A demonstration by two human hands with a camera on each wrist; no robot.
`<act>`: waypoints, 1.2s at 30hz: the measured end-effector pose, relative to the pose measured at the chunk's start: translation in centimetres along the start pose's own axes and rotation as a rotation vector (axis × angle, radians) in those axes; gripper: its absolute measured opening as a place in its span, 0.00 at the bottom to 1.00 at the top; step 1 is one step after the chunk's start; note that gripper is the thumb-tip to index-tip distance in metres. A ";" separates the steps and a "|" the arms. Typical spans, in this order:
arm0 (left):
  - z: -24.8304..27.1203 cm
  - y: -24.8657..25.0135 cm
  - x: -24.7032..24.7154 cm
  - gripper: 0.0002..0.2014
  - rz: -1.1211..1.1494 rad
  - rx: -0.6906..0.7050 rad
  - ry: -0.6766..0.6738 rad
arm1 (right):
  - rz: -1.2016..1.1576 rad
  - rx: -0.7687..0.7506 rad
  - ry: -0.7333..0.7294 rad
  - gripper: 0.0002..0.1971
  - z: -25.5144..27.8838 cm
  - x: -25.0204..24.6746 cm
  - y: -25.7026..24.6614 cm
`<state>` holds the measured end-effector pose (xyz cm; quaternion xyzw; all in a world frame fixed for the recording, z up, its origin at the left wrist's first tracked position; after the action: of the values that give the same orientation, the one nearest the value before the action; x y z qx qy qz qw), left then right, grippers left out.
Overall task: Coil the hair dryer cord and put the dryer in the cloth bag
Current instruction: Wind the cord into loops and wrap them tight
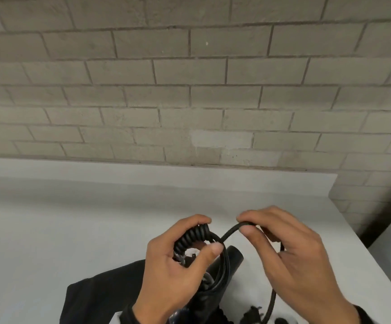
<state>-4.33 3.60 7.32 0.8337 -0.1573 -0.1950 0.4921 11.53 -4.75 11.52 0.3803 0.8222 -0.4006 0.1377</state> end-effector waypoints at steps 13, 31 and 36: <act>0.2 0.2 -0.9 0.10 0.067 0.158 0.082 | -0.580 0.516 0.073 0.07 1.2 6.9 2.1; 0.1 -0.7 -1.1 0.09 0.126 -0.027 0.152 | -0.630 0.477 -0.136 0.23 2.7 7.0 1.3; 0.0 -0.9 -0.8 0.09 0.129 -0.052 0.185 | -0.510 0.451 -0.092 0.26 2.9 7.2 0.9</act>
<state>-5.00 4.36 6.63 0.8232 -0.1595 -0.0891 0.5375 7.13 -2.88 5.31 0.1648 0.7746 -0.6104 -0.0176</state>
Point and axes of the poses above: each hand's wrist, its own z-axis away from the middle knuckle, its own x-axis out of the palm, y = z × x, the point moved 4 cm from there along -z, towards the middle knuckle, and after that the axes turned 8 degrees about -y, right-handed, at the moved point
